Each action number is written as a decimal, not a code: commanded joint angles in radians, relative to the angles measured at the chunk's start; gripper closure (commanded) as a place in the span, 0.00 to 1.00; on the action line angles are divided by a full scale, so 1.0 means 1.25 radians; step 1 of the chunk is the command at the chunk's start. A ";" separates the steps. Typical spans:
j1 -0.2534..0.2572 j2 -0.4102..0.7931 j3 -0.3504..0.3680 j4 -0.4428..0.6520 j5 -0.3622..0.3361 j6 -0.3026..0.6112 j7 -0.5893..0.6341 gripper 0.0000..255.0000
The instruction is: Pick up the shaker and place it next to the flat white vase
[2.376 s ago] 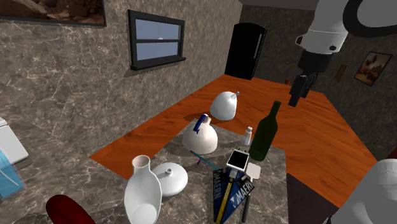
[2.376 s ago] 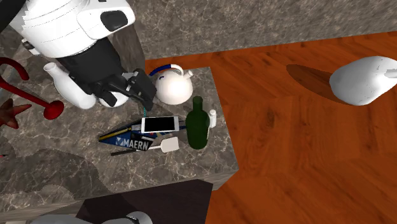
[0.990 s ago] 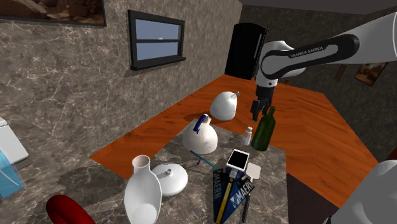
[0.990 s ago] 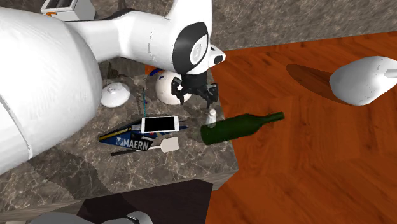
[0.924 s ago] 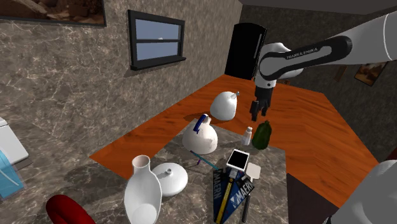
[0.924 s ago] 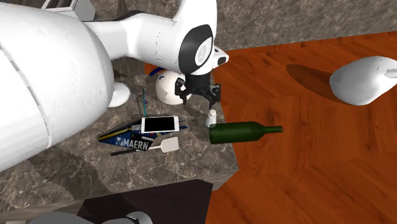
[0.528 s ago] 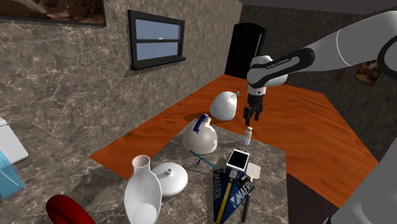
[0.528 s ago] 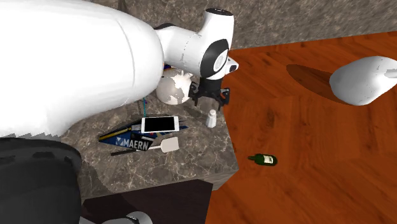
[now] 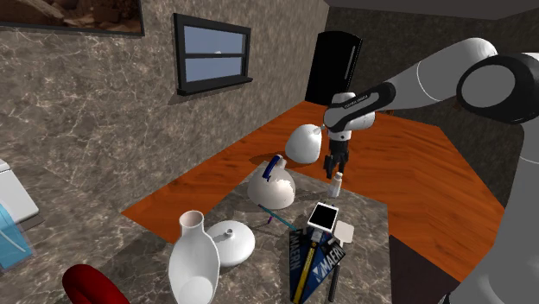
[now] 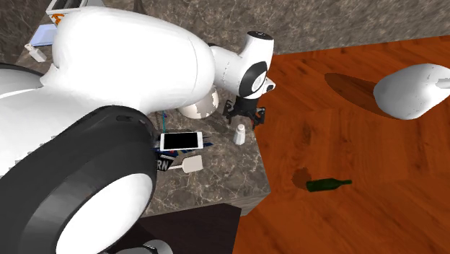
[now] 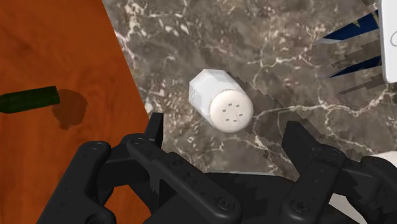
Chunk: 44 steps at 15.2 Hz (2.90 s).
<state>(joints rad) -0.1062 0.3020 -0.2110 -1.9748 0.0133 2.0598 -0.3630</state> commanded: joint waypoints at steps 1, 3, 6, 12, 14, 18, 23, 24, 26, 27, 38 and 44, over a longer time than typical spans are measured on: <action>-0.001 0.007 0.000 -0.013 0.002 0.020 -0.002 0.00; -0.002 0.015 0.001 -0.025 0.004 0.041 -0.003 0.00; -0.002 0.018 0.001 -0.029 0.004 0.046 -0.004 0.00; -0.002 0.018 0.001 -0.029 0.004 0.046 -0.004 1.00; -0.002 0.018 0.001 -0.029 0.004 0.046 -0.004 1.00; -0.002 0.017 0.001 -0.029 0.004 0.046 -0.004 1.00; -0.001 0.004 0.000 -0.024 0.001 0.028 -0.002 1.00; -0.001 -0.002 -0.001 -0.021 0.000 0.019 -0.002 1.00; 0.000 -0.015 -0.002 -0.015 -0.003 0.001 0.000 1.00; 0.001 -0.021 -0.002 -0.012 -0.004 -0.009 0.000 1.00; 0.004 -0.079 -0.006 0.036 -0.017 -0.113 0.005 1.00; 0.006 -0.103 -0.007 0.071 -0.022 -0.172 0.007 1.00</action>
<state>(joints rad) -0.0997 0.1764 -0.2197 -1.8942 -0.0137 1.8566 -0.3558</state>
